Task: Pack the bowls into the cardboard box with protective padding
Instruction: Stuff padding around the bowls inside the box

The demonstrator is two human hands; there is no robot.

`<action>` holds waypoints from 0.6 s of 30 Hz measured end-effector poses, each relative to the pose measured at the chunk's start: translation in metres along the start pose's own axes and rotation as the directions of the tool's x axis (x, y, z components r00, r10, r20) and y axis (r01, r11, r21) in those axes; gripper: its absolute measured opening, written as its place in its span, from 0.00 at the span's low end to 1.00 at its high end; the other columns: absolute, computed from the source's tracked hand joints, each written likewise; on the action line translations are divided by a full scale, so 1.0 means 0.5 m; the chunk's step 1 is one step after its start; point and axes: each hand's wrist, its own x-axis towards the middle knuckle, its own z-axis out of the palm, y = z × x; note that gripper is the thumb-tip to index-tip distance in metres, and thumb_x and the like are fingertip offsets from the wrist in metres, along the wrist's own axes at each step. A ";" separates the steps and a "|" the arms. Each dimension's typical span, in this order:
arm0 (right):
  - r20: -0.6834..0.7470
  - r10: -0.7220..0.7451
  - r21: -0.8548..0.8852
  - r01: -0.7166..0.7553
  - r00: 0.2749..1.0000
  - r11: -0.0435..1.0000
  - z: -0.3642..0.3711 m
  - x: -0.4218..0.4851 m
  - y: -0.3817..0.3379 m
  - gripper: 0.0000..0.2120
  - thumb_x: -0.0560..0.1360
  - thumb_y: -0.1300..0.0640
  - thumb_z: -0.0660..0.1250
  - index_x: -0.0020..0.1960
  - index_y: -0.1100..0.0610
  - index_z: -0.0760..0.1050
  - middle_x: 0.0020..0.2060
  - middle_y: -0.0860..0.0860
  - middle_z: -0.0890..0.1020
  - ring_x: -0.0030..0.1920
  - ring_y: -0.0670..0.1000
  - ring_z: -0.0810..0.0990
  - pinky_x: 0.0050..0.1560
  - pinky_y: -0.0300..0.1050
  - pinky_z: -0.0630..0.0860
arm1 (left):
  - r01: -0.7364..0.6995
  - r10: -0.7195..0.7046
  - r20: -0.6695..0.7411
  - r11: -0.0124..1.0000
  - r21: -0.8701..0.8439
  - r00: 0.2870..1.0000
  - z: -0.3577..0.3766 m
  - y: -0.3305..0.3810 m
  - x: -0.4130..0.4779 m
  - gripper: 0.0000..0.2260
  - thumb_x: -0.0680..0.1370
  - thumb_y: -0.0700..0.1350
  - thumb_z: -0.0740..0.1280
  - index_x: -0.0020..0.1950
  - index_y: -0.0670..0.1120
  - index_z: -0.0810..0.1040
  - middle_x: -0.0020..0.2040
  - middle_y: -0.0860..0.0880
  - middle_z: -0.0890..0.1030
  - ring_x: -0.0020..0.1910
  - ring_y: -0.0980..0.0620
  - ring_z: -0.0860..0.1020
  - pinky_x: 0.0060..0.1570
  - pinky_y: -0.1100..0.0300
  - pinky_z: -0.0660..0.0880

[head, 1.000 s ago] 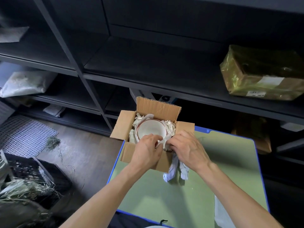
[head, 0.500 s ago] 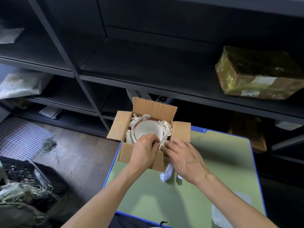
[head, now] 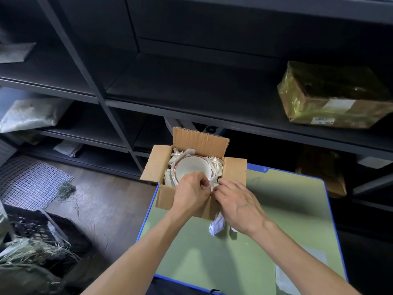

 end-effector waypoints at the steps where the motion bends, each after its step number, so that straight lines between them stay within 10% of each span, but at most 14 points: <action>1: 0.021 0.000 -0.002 0.000 1.000 1.000 -0.002 0.005 -0.001 0.13 0.65 0.61 0.66 0.49 0.55 0.81 0.47 0.48 0.83 0.62 0.53 0.78 0.67 0.46 0.66 | 0.022 -0.022 0.019 1.000 0.004 1.000 -0.001 0.003 0.004 0.01 0.73 0.42 0.68 0.42 0.45 0.79 0.39 0.50 0.80 0.41 0.49 0.77 0.38 0.54 0.74; 18: 0.044 -0.042 -0.028 0.043 0.998 0.999 -0.010 0.003 0.009 0.07 0.70 0.60 0.66 0.46 0.53 0.80 0.46 0.47 0.80 0.62 0.52 0.76 0.70 0.46 0.57 | 0.122 -0.122 0.036 0.992 0.018 0.992 0.004 0.015 0.007 0.08 0.73 0.44 0.70 0.37 0.48 0.71 0.34 0.52 0.75 0.38 0.47 0.75 0.34 0.55 0.67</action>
